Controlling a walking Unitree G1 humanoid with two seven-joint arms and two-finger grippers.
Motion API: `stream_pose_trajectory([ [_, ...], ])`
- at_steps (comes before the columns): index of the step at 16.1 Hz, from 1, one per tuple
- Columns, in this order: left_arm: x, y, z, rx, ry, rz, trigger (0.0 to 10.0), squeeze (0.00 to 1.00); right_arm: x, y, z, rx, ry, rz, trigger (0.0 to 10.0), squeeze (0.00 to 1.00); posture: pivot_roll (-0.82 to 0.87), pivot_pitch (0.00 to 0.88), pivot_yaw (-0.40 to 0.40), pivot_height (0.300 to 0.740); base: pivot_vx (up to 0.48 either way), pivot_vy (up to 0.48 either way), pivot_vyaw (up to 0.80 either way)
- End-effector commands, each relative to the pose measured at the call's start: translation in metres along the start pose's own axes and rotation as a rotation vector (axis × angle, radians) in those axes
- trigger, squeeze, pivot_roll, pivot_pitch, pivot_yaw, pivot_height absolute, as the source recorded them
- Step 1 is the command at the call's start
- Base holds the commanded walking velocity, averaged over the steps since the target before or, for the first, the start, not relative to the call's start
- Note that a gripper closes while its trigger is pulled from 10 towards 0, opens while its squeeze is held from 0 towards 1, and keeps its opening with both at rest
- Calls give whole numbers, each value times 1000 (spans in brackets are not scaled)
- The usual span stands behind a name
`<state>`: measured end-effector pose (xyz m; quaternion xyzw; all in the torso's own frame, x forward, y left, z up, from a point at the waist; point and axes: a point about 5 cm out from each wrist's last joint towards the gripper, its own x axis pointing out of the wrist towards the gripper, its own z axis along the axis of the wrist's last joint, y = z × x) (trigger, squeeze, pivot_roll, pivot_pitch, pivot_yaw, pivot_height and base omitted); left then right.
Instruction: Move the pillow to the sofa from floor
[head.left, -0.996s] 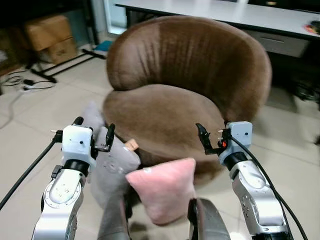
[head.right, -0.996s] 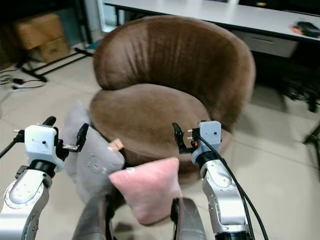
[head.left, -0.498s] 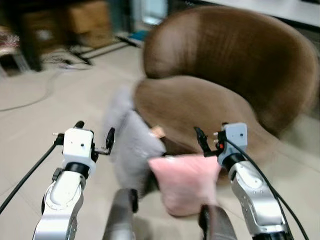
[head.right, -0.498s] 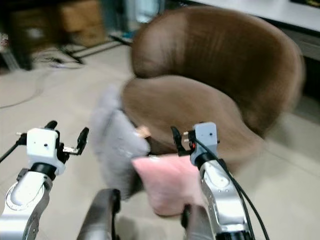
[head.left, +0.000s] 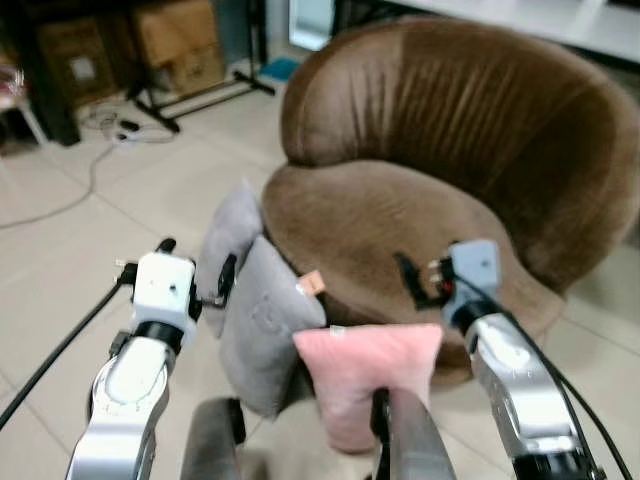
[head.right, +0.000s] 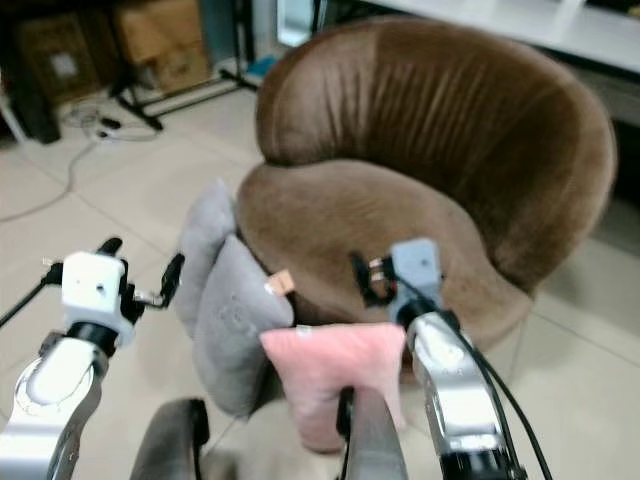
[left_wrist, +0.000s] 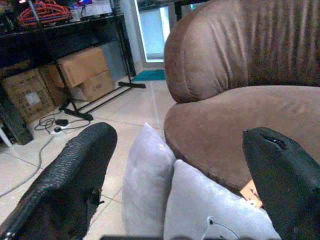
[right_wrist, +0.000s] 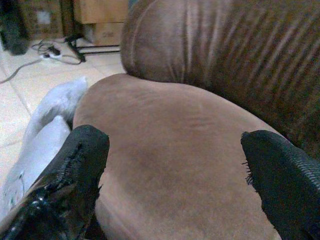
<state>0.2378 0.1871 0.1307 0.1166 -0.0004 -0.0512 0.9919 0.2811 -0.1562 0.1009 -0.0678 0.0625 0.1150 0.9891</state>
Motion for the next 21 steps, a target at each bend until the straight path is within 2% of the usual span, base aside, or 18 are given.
stream_pose_trajectory([
  [1, -1, -5, -4, -1, 25, -44, 10000, 0, 3, -6, 3, -45, -4, 26, 10000, 1000, -64, 0, -42, 552, 0, 0, 0],
  [2, -1, -8, -6, 6, 33, -85, 10000, 0, 5, -7, 2, -119, 7, 91, 10000, 1000, -62, 0, -45, 552, 0, 0, 0],
  [4, -1, -15, -8, 1, 65, -218, 10000, 0, 9, 1, -16, -370, 108, 359, 10000, 1000, -55, 0, -50, 552, 0, 0, 0],
  [6, -3, -20, -9, 2, 92, -336, 10000, 0, 15, 5, -35, -550, 199, 502, 10000, 1000, -48, 0, -52, 552, 0, 0, 0],
  [7, -5, -22, -9, 6, 103, -380, 10000, 0, 18, 5, -41, -605, 229, 529, 10000, 1000, -42, 0, -51, 552, 0, 0, 0],
  [8, -6, -24, -9, 15, 112, -427, 10000, 0, 25, 6, -46, -615, 254, 534, 10000, 1000, -37, 0, -48, 552, 0, 0, 0],
  [10, -7, -24, -11, 23, 125, -443, 10000, 0, 35, 9, -48, -637, 273, 524, 10000, 1000, -27, 9, -49, 552, 0, 0, 0],
  [11, -7, -23, -13, 29, 134, -438, 10000, 0, 41, 12, -48, -634, 268, 498, 10000, 1000, -22, 43, -46, 552, 0, 0, 0],
  [12, -8, -22, -14, 35, 138, -439, 10000, 0, 44, 16, -47, -603, 252, 481, 10000, 1000, -24, 59, -46, 552, 0, 0, 0],
  [13, -10, -22, -12, 35, 133, -427, 10000, 0, 47, 19, -46, -516, 226, 447, 10000, 1000, -35, 81, -46, 552, 0, 0, 0],
  [14, -10, -20, -11, 32, 124, -393, 10000, 0, 48, 25, -43, -395, 182, 430, 10000, 522, -41, 95, -48, 552, 0, 0, 0],
  [15, -12, -20, -11, 29, 119, -364, 10000, 0, 46, 29, -42, -289, 148, 412, 10000, 0, -43, 102, -46, 552, 0, 0, 0],
  [16, -13, -20, -11, 19, 117, -350, 10000, 0, 45, 32, -40, -172, 118, 387, 10000, 0, -43, 108, -46, 547, 0, 0, 0],
  [18, -15, -21, -10, 14, 116, -347, 10000, 0, 45, 35, -37, -87, 75, 365, 10000, 0, -41, 115, -46, 532, 0, 0, 0],
  [20, -18, -22, -10, 15, 117, -343, 10000, 0, 46, 39, -37, -101, 68, 374, 10000, 0, -38, 121, -50, 507, 0, 0, 0],
  [21, -19, -22, -9, 17, 118, -339, 10000, 0, 46, 40, -37, -137, 67, 386, 10000, 0, -35, 122, -55, 497, 0, 0, 0],
])
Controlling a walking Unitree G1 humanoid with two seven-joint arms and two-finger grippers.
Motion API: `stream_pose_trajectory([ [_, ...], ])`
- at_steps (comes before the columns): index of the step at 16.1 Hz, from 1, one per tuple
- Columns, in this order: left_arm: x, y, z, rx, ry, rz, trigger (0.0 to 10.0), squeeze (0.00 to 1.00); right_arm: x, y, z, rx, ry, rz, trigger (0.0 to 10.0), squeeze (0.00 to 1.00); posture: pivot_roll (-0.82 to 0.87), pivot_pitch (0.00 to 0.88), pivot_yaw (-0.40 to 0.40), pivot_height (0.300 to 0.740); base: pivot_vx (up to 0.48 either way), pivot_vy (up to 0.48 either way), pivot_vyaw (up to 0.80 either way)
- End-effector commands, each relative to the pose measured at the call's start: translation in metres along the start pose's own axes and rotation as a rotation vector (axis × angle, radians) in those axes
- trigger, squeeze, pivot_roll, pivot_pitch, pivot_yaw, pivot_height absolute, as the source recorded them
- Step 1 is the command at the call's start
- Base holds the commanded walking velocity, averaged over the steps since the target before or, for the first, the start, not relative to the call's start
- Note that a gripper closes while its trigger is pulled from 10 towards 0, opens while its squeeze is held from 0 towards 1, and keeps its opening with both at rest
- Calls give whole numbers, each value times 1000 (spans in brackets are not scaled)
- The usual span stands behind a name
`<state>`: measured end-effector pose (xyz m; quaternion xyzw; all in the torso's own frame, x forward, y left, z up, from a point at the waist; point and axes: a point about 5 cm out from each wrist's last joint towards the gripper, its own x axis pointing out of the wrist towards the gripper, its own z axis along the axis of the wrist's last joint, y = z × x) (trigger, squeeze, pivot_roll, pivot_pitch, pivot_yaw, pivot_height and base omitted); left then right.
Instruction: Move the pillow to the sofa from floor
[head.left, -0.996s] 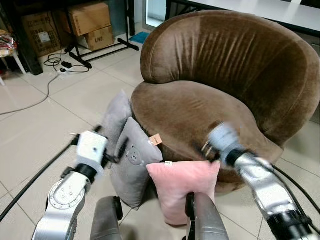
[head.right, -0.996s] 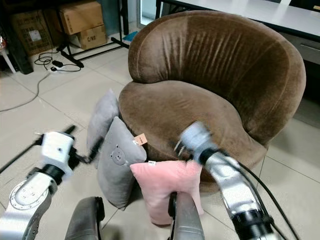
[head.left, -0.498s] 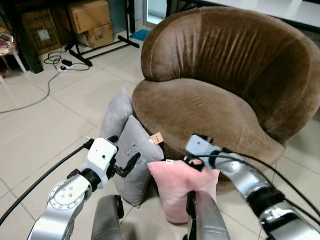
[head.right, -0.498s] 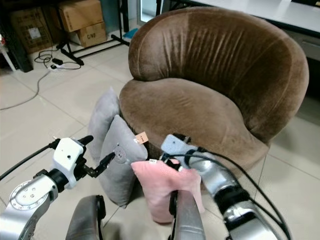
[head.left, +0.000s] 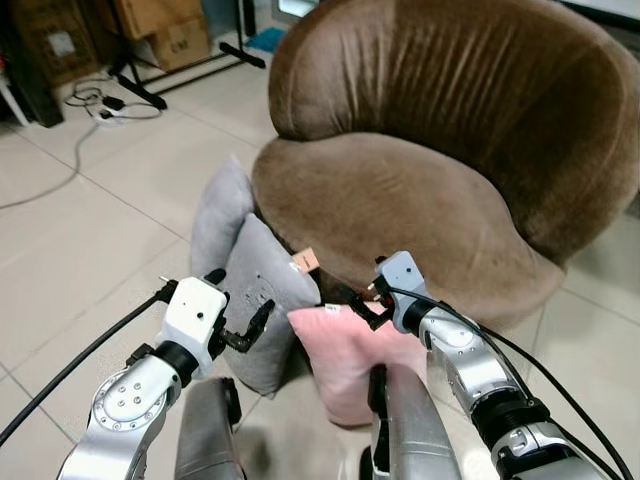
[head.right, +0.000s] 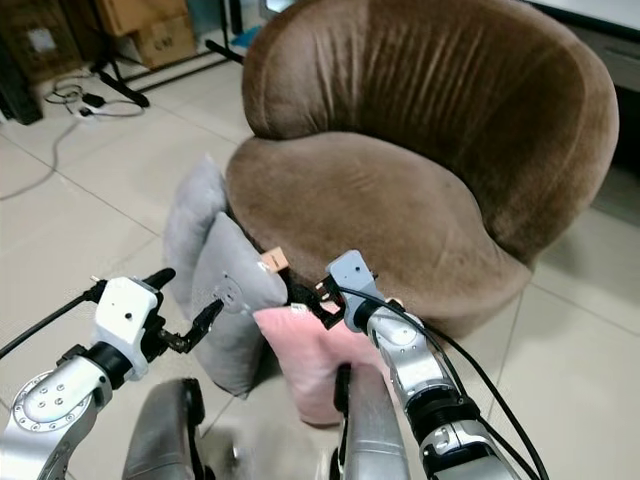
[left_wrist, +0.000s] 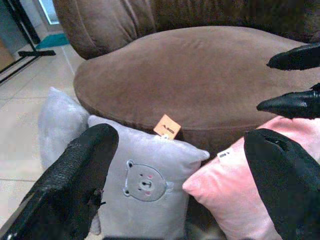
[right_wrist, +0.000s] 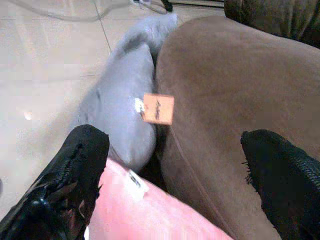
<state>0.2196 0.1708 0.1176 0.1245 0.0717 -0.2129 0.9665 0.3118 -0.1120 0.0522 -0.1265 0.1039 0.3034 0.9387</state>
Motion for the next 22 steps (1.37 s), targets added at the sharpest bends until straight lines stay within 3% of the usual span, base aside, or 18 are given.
stream_pose_trajectory([
  [1, -3, -2, -1, 3, 15, 6, 10000, 0, 1, -3, 3, -71, 3, -17, 10000, 0, -35, 122, -55, 487, 0, 0, 0],
  [4, -5, -2, -1, 5, 18, 12, 10000, 0, 6, 0, 6, -135, 13, 42, 10000, 0, -29, 125, -64, 482, 0, 0, 0],
  [5, -6, -2, -2, 9, 24, 4, 10000, 0, 9, 4, 9, -173, 11, 102, 10000, 1000, -25, 129, -66, 482, 0, 0, 0],
  [7, -8, -4, -2, 18, 37, -22, 10000, 0, 15, 12, 1, -317, 121, 193, 10000, 1000, -17, 141, -68, 482, 0, 0, 0],
  [9, -12, -6, 0, 23, 47, -63, 10000, 0, 21, 14, -4, -418, 214, 205, 10000, 1000, 8, 178, -70, 482, 0, 0, 0],
  [15, -32, -11, 6, 18, 88, -187, 10000, 0, 38, 12, 6, -559, 304, 77, 10000, 1000, 61, 251, -61, 482, 0, 0, 0],
  [16, -39, -11, 6, 17, 105, -185, 10000, 0, 40, 14, 6, -561, 312, 58, 10000, 0, 76, 264, -61, 482, 0, 0, 0],
  [18, -45, -11, 7, 18, 121, -184, 10000, 0, 42, 17, 7, -527, 310, 25, 10000, 0, 100, 283, -68, 482, 0, 0, 0],
  [22, -65, -9, 10, 18, 168, -173, 10000, 0, 50, 23, 19, -568, 250, -70, 10000, 0, 142, 321, -80, 482, 0, 0, 0],
])
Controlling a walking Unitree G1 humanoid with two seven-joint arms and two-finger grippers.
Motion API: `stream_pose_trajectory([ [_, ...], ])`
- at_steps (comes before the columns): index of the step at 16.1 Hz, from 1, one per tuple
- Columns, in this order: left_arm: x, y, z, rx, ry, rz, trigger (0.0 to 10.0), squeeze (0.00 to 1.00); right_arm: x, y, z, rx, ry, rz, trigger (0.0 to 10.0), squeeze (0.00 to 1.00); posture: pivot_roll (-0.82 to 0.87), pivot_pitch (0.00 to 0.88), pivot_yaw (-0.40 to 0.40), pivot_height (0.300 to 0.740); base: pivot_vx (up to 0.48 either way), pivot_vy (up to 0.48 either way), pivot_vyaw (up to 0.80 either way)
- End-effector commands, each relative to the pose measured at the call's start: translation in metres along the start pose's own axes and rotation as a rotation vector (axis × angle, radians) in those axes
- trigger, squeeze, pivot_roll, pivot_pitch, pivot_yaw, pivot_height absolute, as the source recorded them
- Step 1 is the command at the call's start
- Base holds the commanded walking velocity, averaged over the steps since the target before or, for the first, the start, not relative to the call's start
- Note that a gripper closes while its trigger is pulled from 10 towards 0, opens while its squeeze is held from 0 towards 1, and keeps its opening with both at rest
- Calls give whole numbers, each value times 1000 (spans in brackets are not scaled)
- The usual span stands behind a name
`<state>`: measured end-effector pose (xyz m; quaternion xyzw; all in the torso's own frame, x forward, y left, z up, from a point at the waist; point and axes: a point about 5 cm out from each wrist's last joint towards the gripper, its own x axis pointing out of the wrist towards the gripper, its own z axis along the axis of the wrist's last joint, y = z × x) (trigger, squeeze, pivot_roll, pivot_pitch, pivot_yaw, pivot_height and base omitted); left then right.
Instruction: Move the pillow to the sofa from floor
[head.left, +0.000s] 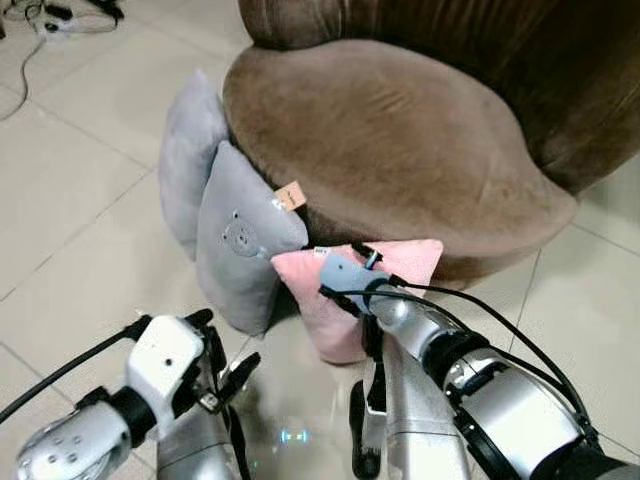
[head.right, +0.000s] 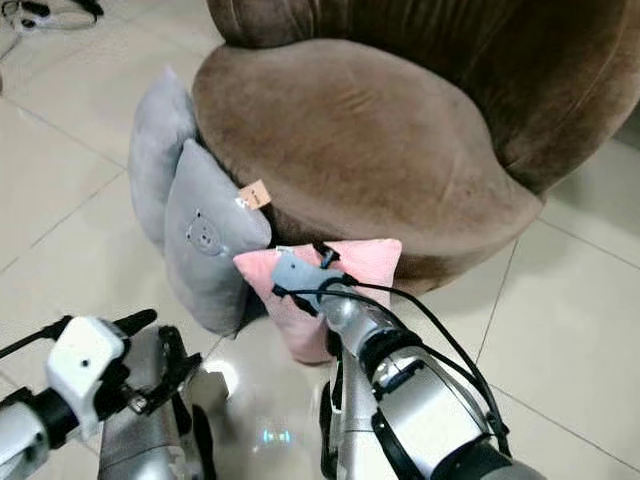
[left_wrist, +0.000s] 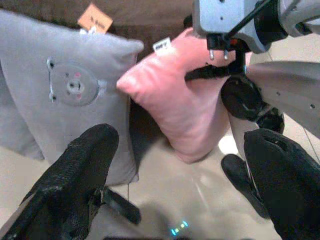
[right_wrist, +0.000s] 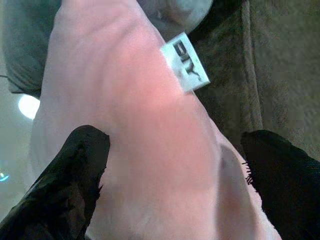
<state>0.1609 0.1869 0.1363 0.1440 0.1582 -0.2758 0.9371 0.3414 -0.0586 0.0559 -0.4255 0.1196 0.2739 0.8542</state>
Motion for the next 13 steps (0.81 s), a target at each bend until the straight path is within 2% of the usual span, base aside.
stream_pose_trajectory([
  [1, -4, -3, 1, 2, 12, -22, 10000, 0, 0, 3, -1, -14, 10, -11, 10000, 0, 146, 325, -81, 482, 0, 0, 0],
  [4, -9, -6, -2, -2, 43, -44, 10000, 0, 0, 14, -5, -138, 57, 35, 10000, 0, 151, 330, -79, 482, 0, 0, 0],
  [5, -11, -8, -2, -3, 51, -54, 10000, 0, -2, 21, -11, -155, 86, 73, 9333, 0, 154, 330, -79, 482, 0, 0, 0],
  [6, -12, -9, -1, -6, 51, -56, 10000, 0, -2, 22, -12, -148, 88, 69, 2824, 0, 157, 331, -80, 482, 0, 0, 0],
  [7, -13, -9, -1, -8, 53, -58, 10000, 0, -2, 22, -13, -145, 90, 66, 2275, 0, 157, 331, -81, 482, 0, 0, 0],
  [8, -14, -10, -1, -10, 57, -62, 10000, 0, -3, 22, -14, -146, 91, 60, 0, 0, 156, 331, -81, 482, 0, 0, 0],
  [13, -16, -10, 0, -7, 64, -61, 10000, 0, -1, 17, -7, -152, 72, 22, 0, 0, 156, 327, -84, 482, 0, 0, 0],
])
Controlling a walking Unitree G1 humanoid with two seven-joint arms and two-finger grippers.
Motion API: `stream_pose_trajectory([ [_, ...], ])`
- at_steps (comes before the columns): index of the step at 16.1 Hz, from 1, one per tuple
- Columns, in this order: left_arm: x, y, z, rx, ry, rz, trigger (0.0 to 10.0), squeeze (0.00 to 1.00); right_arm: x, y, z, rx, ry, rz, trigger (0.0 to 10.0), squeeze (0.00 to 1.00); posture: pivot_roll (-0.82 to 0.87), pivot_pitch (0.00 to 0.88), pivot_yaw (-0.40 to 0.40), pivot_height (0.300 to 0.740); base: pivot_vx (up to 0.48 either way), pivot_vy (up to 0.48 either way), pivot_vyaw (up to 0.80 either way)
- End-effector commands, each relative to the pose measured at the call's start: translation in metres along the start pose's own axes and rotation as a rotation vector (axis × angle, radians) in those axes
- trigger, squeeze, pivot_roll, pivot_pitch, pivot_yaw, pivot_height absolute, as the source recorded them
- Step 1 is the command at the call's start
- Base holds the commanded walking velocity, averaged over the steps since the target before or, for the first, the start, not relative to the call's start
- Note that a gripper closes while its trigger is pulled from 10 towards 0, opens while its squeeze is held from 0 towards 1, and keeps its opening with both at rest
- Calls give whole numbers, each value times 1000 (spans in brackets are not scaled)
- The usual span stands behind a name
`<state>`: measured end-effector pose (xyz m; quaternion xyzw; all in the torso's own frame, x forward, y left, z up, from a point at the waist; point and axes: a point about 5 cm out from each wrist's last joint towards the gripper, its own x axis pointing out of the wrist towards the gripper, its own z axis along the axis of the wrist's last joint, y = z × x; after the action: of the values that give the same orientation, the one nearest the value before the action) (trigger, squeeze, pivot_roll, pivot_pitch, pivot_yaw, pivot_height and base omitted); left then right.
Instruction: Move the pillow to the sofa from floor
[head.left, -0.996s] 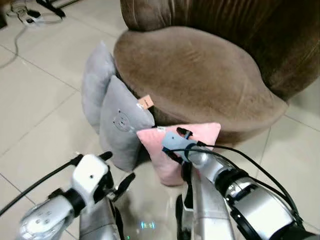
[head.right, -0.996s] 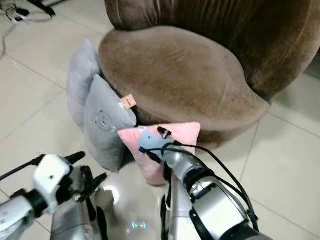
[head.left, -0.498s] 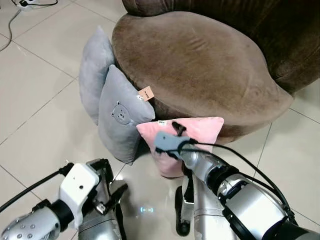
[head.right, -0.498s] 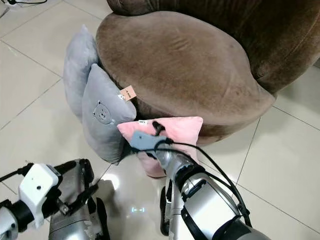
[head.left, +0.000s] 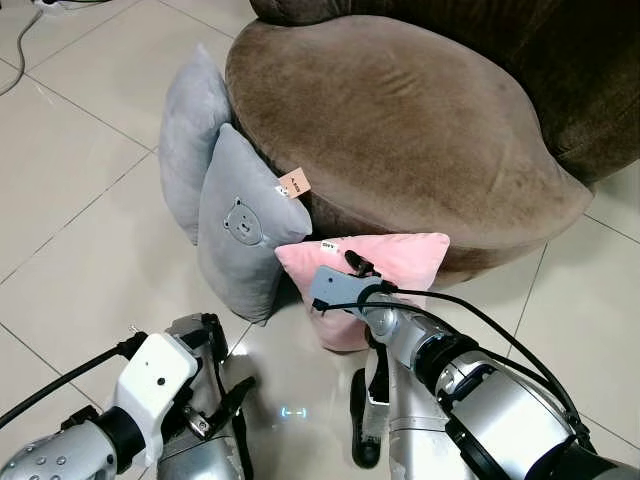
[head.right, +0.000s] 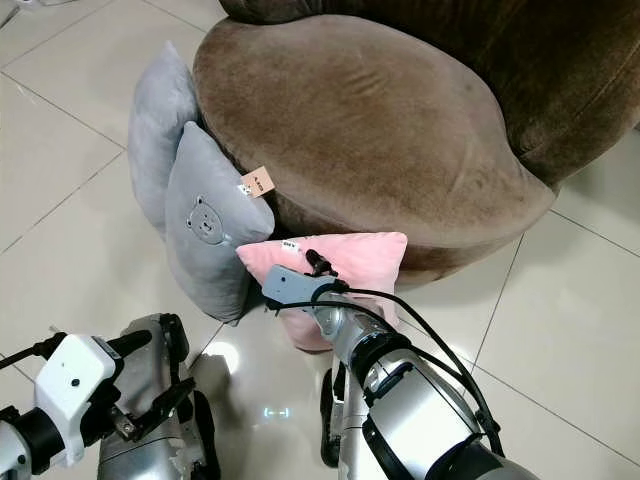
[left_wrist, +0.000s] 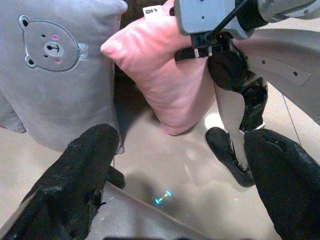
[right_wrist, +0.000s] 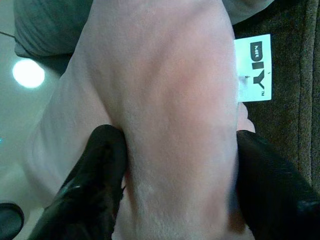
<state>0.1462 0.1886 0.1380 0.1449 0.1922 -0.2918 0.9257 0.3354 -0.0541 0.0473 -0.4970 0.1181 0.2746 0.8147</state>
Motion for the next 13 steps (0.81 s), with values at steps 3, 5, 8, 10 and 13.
stream_pose_trajectory([
  [3, -3, -4, 3, 1, -2, -15, 10000, 0, -1, 7, -2, 2, 16, 26, 0, 0, 153, 329, -86, 482, 0, 0, 0],
  [5, -3, -5, 3, -1, -2, -16, 10000, 0, -1, 8, -3, 2, 15, 29, 0, 0, 151, 329, -89, 482, 0, 0, 0],
  [8, -2, -6, 3, -3, -1, -19, 10000, 0, -1, 9, -5, 2, 17, 34, 0, 0, 148, 329, -89, 482, 0, 0, 0],
  [10, -2, -5, 4, -2, -1, -19, 10000, 0, -2, 9, -6, 4, 18, 35, 0, 0, 147, 328, -88, 482, 0, 0, 0],
  [13, -1, -4, 4, -1, -3, -18, 10000, 0, -2, 9, -6, 8, 18, 37, 0, 0, 148, 324, -86, 482, 0, 0, 0],
])
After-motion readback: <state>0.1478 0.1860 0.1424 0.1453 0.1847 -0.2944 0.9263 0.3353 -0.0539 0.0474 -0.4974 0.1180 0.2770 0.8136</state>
